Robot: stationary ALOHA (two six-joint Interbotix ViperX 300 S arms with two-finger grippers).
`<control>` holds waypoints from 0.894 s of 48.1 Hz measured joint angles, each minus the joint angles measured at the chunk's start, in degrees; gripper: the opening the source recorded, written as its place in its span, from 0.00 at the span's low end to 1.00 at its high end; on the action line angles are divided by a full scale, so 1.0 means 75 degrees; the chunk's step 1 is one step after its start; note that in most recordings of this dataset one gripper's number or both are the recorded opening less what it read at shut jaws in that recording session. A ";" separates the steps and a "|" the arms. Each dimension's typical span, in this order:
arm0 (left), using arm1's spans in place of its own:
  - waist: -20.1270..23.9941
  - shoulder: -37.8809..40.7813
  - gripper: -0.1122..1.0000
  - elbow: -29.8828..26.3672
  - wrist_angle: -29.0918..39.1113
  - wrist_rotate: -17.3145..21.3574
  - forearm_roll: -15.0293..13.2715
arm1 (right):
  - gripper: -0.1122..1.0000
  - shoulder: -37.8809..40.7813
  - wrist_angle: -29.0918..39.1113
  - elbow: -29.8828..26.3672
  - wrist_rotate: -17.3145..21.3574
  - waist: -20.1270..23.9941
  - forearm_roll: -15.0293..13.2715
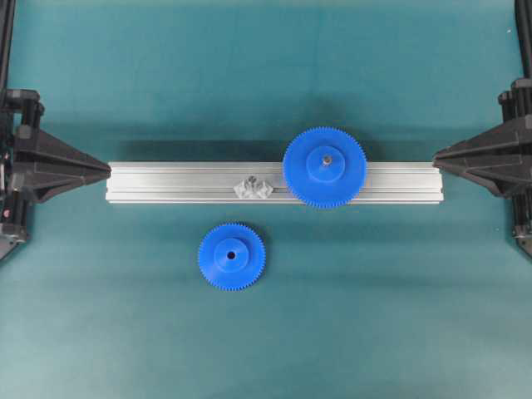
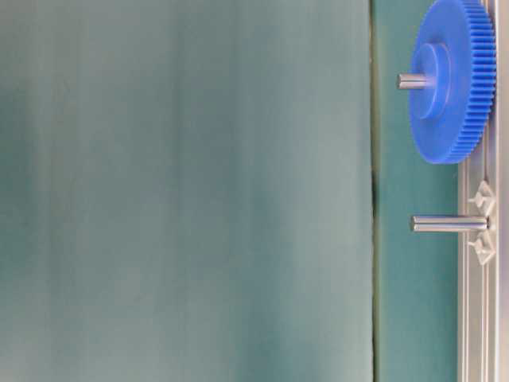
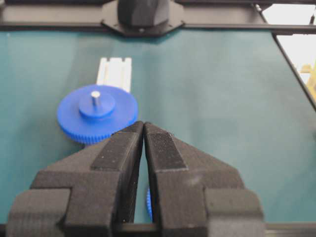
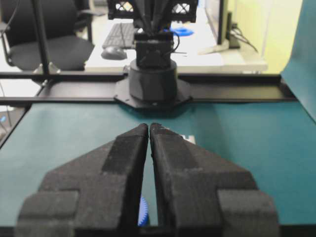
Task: Find the location of the shaft and insert the small gear.
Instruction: 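Move the left gripper toward the small blue gear on the table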
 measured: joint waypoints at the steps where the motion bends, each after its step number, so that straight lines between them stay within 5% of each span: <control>1: 0.0000 0.0023 0.20 -0.0012 0.0000 -0.0035 0.0012 | 0.25 0.0000 0.0012 0.0000 0.0000 0.0000 0.0000; 5: 0.0000 0.0340 0.18 -0.0258 0.0000 -0.0586 0.0047 | 0.38 0.0012 0.0199 0.0000 0.0023 0.0012 0.0164; 12: 0.0000 0.0996 0.12 -0.0703 0.0164 -0.1336 0.0070 | 0.28 0.0023 0.1113 0.0000 0.0375 0.0012 0.0410; 22: -0.0070 0.1840 0.12 -0.1125 0.0809 -0.1301 0.0082 | 0.24 0.0012 0.2180 -0.0035 0.0773 0.0000 0.0434; 43: -0.0434 0.4148 0.12 -0.2789 0.3141 -0.1465 0.0082 | 0.24 0.0199 0.3773 -0.0152 0.0797 -0.0340 0.0422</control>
